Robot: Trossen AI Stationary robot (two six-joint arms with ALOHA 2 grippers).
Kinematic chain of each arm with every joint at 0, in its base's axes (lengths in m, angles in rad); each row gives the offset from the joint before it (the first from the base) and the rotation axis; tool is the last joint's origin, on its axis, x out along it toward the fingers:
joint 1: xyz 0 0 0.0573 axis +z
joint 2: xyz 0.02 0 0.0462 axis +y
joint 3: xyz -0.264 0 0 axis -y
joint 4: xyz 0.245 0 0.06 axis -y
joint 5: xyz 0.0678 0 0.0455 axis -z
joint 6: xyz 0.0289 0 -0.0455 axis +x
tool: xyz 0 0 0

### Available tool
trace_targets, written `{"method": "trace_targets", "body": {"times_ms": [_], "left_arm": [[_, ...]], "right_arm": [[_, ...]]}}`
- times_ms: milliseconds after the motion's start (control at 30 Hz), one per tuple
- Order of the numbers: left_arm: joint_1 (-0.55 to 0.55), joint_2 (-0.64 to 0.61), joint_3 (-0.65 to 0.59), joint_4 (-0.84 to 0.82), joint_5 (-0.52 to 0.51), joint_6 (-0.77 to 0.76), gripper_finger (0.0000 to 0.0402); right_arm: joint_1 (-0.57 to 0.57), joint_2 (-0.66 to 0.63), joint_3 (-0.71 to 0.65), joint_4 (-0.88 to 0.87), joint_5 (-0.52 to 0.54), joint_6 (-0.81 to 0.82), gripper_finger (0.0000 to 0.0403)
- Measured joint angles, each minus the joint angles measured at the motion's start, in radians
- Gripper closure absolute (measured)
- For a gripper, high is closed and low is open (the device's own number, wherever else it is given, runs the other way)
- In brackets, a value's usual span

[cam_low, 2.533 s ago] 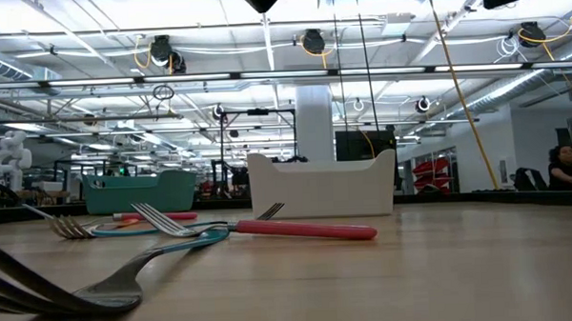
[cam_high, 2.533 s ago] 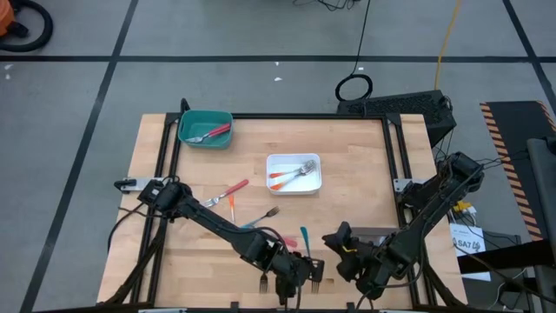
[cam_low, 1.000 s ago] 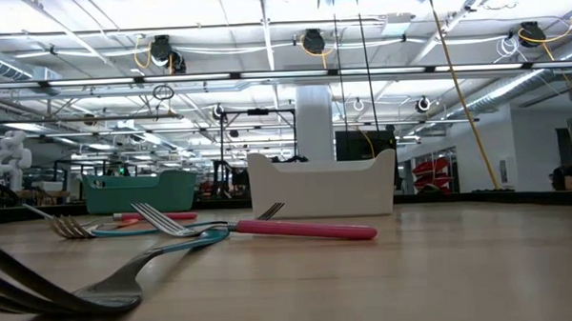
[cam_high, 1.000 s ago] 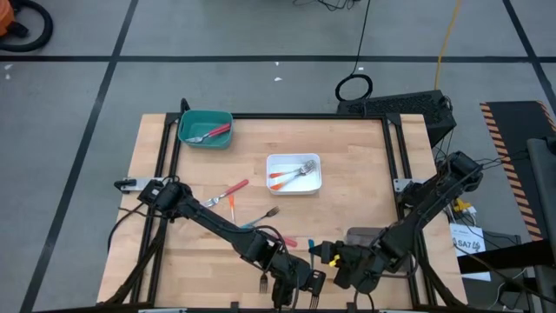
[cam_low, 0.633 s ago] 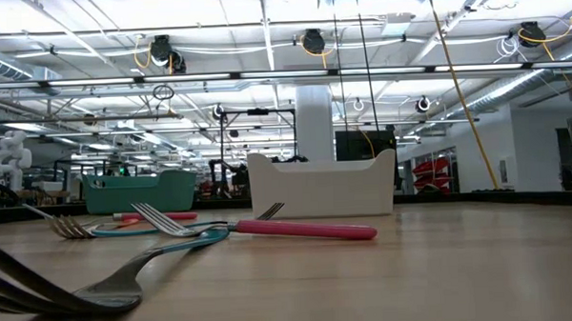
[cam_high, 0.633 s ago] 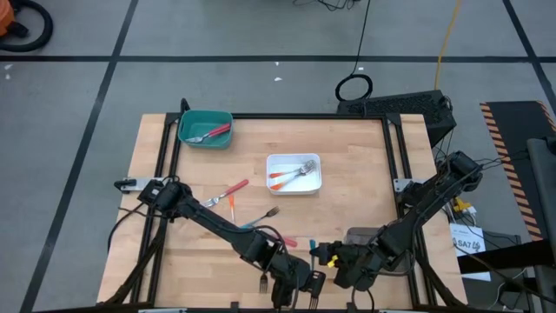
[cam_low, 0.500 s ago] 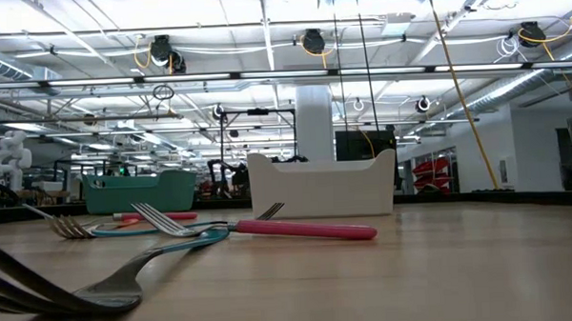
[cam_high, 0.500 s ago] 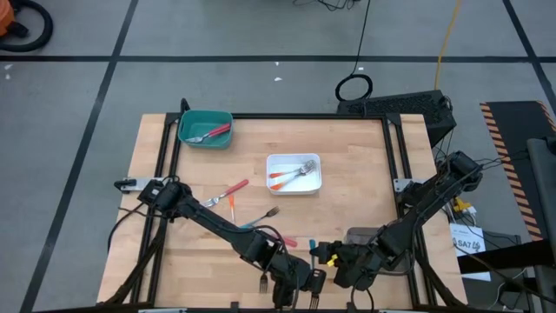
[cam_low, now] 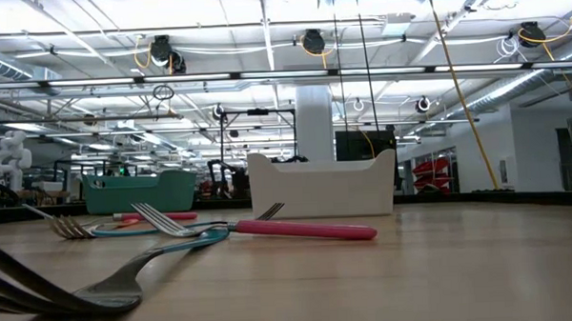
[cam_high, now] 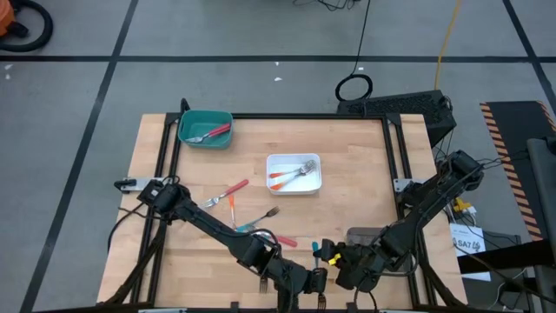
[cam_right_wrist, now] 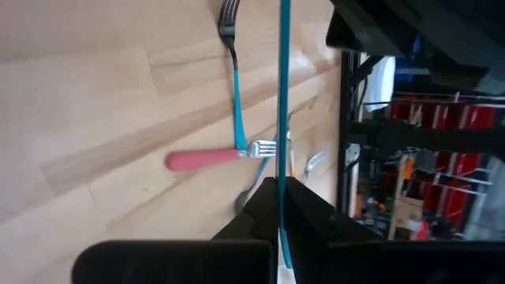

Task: Sort silverware by color (type)
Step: Put the blue fork into the black bin

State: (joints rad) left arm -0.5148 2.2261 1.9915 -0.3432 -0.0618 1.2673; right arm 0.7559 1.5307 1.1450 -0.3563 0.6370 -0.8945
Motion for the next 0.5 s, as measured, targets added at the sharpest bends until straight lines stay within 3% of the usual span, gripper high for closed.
{"method": "trace_targets", "body": {"times_ms": [200,500], "left_arm": [[-0.001,0.000,0.000,0.141,-0.025,-0.209,0.0358],[-0.003,0.000,0.000,0.150,-0.077,-0.315,0.0225]], "right_arm": [[0.001,-0.028,0.000,-0.003,-0.021,0.063,0.0402],[0.019,-0.085,0.000,-0.058,-0.001,0.174,0.0402]]}}
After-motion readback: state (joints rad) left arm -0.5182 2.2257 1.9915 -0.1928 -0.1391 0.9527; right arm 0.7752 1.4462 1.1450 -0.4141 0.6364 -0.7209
